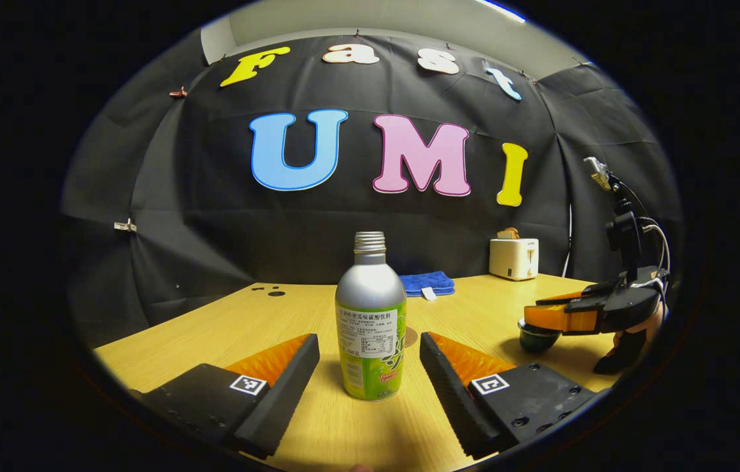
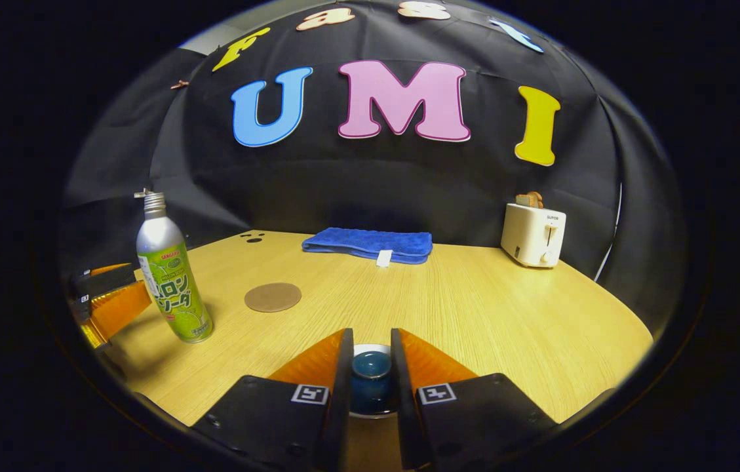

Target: Open the teacup lid with one hand, grasp the water bottle and pour water into the teacup with the other hand; after pouring, place the water bottle on the coaster and then close the teacup lid.

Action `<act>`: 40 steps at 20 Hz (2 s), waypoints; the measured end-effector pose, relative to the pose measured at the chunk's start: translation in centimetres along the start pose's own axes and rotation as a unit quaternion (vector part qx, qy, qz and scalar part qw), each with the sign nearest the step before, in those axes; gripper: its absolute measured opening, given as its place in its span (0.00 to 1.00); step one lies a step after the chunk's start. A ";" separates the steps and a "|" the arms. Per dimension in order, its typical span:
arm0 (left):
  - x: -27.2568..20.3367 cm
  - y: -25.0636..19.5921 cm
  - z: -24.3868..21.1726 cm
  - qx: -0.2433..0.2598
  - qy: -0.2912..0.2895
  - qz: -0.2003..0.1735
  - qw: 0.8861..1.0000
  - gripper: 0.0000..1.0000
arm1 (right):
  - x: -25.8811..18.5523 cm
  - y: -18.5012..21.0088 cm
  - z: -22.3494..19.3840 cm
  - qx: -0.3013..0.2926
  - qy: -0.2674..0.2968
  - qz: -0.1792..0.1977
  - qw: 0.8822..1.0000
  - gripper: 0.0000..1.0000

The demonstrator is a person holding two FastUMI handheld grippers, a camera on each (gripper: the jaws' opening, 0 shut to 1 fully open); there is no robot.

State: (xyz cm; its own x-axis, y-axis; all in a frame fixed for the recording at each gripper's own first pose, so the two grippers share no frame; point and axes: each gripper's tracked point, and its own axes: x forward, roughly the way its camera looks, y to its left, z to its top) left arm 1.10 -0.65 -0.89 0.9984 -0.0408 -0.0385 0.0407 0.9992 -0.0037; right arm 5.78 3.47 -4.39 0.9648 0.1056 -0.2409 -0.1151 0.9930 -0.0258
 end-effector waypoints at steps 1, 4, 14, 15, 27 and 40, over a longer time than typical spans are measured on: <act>0.0 0.0 0.1 0.000 0.000 0.000 1.000 0.98 | 0.0 0.1 -0.1 0.002 0.000 0.003 1.000 0.34; 0.0 0.0 0.0 0.000 0.000 0.000 1.000 0.98 | -0.2 0.0 0.1 0.005 -0.005 0.003 1.000 0.30; 1.1 0.1 0.0 0.000 0.000 0.006 1.000 0.98 | -2.3 -2.0 3.1 0.019 -0.118 -0.020 0.993 0.27; 1.4 0.1 0.1 -0.001 0.000 0.007 1.000 0.98 | -2.5 -2.5 3.2 0.021 -0.120 -0.022 0.992 0.27; 7.1 0.7 0.1 -0.001 0.000 0.014 1.000 0.98 | -2.3 -10.0 3.1 0.023 -0.119 -0.104 0.987 0.27; 9.9 -1.7 0.6 0.111 0.003 -0.018 0.994 0.78 | -2.0 -12.0 3.1 0.024 -0.118 -0.096 0.988 0.27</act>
State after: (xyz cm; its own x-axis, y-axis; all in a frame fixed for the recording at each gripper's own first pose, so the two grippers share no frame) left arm 10.95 -2.72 -0.65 0.9960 -0.0751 -0.0477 0.0837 0.9731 0.2145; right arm 5.95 -8.49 -0.60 0.9966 -0.0822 -0.0020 0.0822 0.9966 -0.0016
